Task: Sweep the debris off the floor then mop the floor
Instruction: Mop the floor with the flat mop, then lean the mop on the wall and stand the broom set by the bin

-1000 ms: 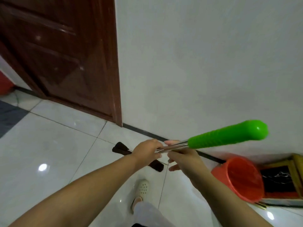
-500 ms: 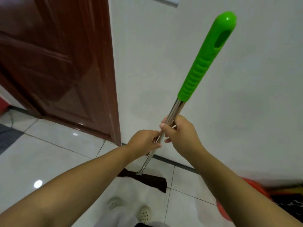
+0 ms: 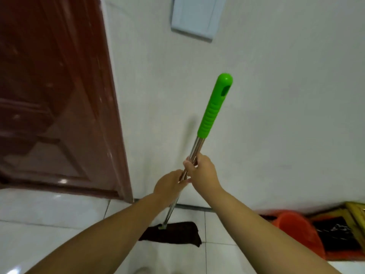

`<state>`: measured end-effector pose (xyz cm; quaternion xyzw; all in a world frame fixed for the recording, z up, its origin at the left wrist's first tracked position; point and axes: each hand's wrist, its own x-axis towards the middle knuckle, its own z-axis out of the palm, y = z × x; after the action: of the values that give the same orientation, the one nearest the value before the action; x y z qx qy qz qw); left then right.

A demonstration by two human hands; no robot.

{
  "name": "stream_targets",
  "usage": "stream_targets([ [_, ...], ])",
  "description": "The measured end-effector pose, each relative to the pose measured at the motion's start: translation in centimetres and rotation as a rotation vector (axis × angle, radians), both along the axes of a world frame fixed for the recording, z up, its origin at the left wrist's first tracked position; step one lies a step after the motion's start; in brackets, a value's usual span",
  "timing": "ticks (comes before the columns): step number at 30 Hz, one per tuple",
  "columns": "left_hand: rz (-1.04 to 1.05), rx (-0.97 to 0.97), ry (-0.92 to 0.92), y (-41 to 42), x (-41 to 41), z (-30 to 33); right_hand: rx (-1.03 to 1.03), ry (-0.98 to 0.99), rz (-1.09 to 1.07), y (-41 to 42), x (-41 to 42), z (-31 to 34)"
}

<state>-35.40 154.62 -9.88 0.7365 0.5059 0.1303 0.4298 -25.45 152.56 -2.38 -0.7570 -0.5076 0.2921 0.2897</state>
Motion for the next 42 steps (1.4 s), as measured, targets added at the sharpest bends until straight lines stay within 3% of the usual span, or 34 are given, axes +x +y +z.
stream_targets([
  [4,0.005,-0.018,0.028,3.3,0.4,0.5,-0.053,-0.093,-0.056,4.0,-0.5,0.5],
  [9,-0.026,-0.013,0.096,6.3,0.9,0.8,-0.082,-0.018,-0.181,7.3,-0.2,0.1],
  [13,0.030,-0.073,0.016,7.3,1.3,0.2,-0.100,-0.027,-0.197,7.9,0.2,-0.3],
  [17,0.039,0.027,0.056,6.9,1.5,-0.7,-0.093,0.008,-0.211,7.1,0.6,-0.9],
  [28,0.221,0.032,-0.121,-0.4,4.1,-2.3,-0.240,0.152,-0.441,-1.1,4.8,-5.4],
  [42,-0.171,-0.053,-0.097,-11.7,14.1,-1.7,-0.270,0.180,-0.709,-17.2,13.6,-5.4],
])
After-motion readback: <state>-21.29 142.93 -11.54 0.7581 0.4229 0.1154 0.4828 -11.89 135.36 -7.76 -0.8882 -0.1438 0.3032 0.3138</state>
